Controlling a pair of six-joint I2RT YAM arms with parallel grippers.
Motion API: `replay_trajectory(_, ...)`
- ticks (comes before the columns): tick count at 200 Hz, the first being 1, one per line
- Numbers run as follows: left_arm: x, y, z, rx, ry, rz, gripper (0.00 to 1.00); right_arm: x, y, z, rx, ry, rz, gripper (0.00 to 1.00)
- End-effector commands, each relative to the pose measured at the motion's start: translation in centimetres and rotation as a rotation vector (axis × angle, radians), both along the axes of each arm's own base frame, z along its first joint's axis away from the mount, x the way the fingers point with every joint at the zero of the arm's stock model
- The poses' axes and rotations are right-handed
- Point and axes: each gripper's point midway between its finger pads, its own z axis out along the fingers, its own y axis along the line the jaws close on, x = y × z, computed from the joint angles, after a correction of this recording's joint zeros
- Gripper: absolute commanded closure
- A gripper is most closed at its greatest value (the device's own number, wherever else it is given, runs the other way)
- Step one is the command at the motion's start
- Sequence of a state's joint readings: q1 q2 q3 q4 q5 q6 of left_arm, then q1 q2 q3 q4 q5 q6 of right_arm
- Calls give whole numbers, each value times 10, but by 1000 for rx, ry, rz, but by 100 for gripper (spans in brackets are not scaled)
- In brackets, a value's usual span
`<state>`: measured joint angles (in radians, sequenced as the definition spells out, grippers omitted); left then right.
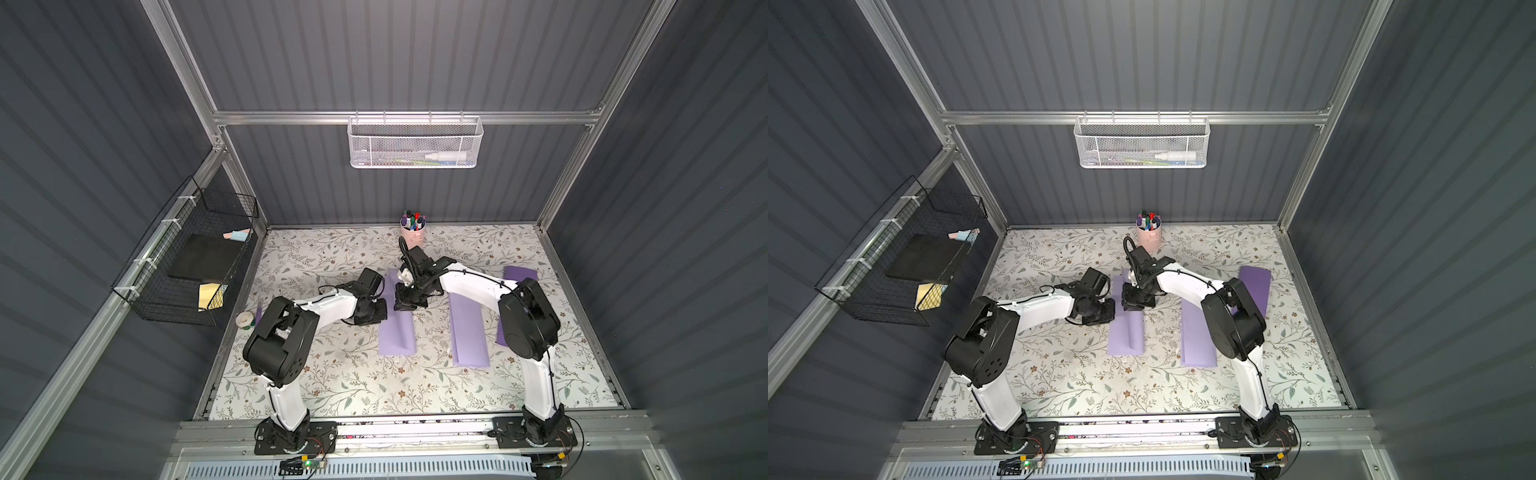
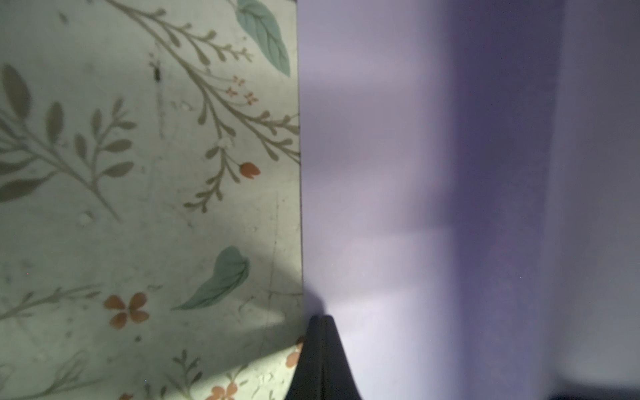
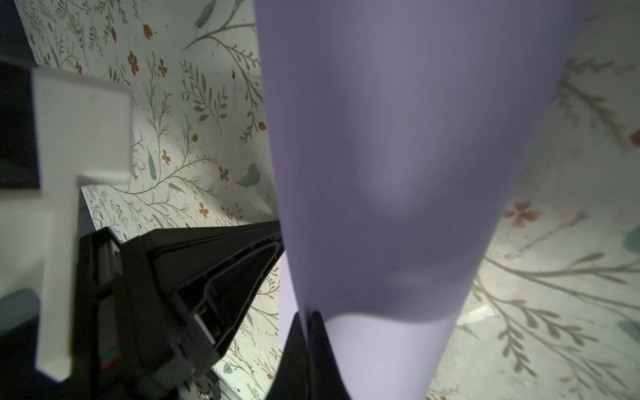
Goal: Fold the rectangular paper in half along the long edge
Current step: Fold the paper at the center of the board.
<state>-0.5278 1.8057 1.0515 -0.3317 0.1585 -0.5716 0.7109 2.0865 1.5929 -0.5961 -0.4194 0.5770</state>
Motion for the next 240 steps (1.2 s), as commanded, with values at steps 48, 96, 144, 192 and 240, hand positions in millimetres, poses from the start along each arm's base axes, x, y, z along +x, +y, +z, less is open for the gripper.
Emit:
replay_trajectory(48, -24, 19, -30, 84, 109, 6, 100, 8, 20, -18, 39, 53, -48, 100)
replay_trajectory(96, -25, 20, -29, 85, 111, 6, 100, 9, 29, -24, 62, 55, -52, 100)
replay_trajectory(144, -24, 20, -31, 88, 114, 7, 100, 8, 31, -33, 54, 66, -50, 100)
replay_trajectory(192, -25, 20, -30, 90, 116, 7, 100, 6, 29, -46, 16, 80, -38, 100)
replay_trajectory(240, -27, 20, -29, 86, 119, 5, 100, 3, 24, -52, -10, 78, -35, 100)
